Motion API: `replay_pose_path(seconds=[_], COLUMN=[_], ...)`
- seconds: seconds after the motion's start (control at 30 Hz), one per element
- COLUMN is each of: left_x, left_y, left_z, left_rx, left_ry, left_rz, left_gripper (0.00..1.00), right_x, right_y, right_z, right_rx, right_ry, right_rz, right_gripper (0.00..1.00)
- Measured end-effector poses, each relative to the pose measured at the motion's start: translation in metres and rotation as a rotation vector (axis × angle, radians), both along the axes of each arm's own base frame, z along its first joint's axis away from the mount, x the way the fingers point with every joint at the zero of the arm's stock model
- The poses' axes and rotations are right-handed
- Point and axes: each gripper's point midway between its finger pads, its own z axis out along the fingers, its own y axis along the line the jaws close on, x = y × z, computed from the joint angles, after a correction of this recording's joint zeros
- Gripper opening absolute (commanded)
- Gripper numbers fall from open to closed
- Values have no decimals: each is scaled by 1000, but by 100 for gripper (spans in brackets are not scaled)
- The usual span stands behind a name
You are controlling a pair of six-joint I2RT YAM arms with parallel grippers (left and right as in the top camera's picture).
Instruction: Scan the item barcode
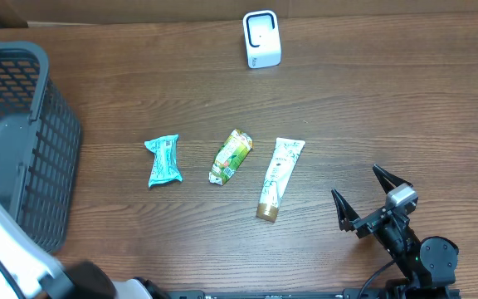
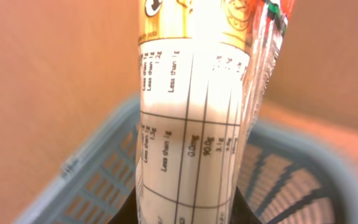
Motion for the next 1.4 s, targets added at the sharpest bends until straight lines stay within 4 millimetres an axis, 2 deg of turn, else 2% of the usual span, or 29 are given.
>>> replay_pose_path(seconds=[0.07,0.1,0.2,0.3,0.37,0.5,0.57,0.67,0.7,0.9,1.0,1.07,1.17,1.2,1.23,1.27,1.4], left_x=[-10,-13,-17,-8,0,8,13,23,28,47,43,38,36,35,34,33,32], left_y=[-19,-29,-62,-110,-156,-236,-271,-305,-314,-347,-360,-369,-383,-388,-392,-396,-410], left_z=[25,31,33,16,-1,-31,-52,-97,-118,-237,-279,-298,-314,-318,-320,-321,-319], left_rx=[12,6,-52,-168,-270,-395,-447,-531,-563,-693,-742,-764,-774,-774,-776,-776,-780], left_ry=[-59,-73,-76,-34,22,136,201,316,361,560,635,674,708,719,727,733,732], left_rz=[-13,-27,-94,-245,-383,-606,-705,-774,-785,-771,-748,-740,-747,-756,-760,-766,-797], left_gripper=[4,4,4,4,4,4,4,4,4,4,4,5,19,29,82,100,100], right_x=[0,0,0,0,0,0,0,0,0,0,0,0,0,0,0,0,0], right_y=[0,0,0,0,0,0,0,0,0,0,0,0,0,0,0,0,0], right_z=[0,0,0,0,0,0,0,0,0,0,0,0,0,0,0,0,0], right_rx=[0,-1,-1,0,0,0,-1,-1,0,0,0,-1,0,-1,0,-1,0], right_ry=[-1,-1,-1,-1,0,0,0,0,0,-1,-1,-1,-1,-1,-1,-1,-1], right_rz=[0,0,0,0,0,0,0,0,0,0,0,0,0,0,0,0,0], right_gripper=[100,100,100,100,100,100,100,100,100,100,100,100,100,100,100,100,100])
